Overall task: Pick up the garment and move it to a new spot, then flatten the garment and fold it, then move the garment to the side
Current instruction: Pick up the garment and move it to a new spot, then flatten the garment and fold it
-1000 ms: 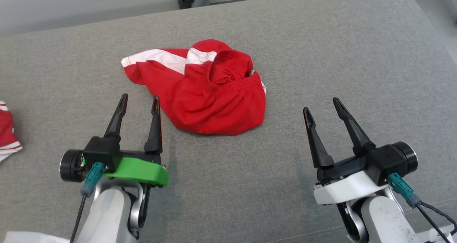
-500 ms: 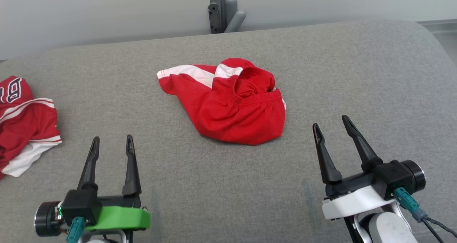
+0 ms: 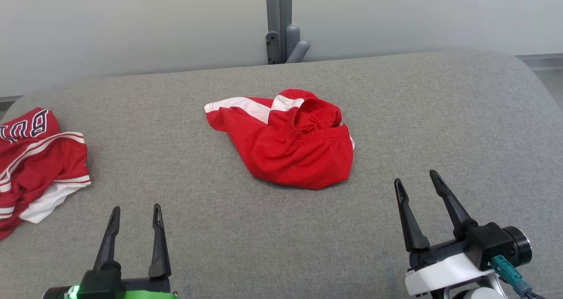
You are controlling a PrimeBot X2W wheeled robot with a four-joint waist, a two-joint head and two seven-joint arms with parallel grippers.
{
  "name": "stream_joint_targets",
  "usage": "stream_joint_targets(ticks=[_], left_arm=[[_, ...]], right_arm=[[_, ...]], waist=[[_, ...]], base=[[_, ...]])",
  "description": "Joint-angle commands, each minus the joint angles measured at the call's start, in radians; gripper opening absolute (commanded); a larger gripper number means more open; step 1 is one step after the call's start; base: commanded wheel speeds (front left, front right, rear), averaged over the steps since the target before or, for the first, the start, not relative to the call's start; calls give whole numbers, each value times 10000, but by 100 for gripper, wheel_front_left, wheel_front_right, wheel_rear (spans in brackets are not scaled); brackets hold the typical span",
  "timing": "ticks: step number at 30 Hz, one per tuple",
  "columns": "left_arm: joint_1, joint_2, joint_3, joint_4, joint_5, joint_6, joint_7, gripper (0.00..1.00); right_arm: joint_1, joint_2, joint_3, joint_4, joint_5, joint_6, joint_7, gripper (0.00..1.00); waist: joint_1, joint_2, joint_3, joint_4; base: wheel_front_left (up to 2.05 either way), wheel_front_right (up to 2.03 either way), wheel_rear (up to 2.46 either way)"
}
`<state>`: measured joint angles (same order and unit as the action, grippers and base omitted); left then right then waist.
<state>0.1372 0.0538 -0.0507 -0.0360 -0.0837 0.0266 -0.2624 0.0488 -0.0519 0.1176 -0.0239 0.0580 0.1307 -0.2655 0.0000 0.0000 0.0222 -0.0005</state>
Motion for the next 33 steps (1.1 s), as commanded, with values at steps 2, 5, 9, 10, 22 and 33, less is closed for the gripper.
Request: stream_joint_targets(ticks=[2, 5, 9, 10, 22, 33], left_arm=[[180, -17, 77, 31, 92, -43, -18, 100], [196, -25, 104, 26, 172, -65, -18, 100], [273, -32, 20, 77, 153, -107, -19, 100], [272, -34, 1, 89, 139, -106, -19, 100], [260, -36, -218, 231, 39, 60, -19, 100], [120, -34, -382, 360, 92, 106, -19, 100]], right_arm=[[144, -3, 12, -31, 12, 1, 4, 100], [168, 4, 55, -17, 18, 1, 4, 100], [225, 7, 74, 9, 53, 1, 5, 100], [233, 7, 77, 15, 59, 1, 5, 100], [116, 8, 88, 56, 35, -1, 5, 100], [87, 9, 153, 104, 54, 1, 5, 100]], waist=[[0, 0, -99, -86], [0, 0, -117, -145], [0, 0, -142, -189], [0, 0, -144, -190], [0, 0, -138, -161], [0, 0, -173, -192]], base=[[0, 0, 0], [0, 0, 0], [0, 0, 0], [0, 0, 0], [0, 0, 0], [0, 0, 0]])
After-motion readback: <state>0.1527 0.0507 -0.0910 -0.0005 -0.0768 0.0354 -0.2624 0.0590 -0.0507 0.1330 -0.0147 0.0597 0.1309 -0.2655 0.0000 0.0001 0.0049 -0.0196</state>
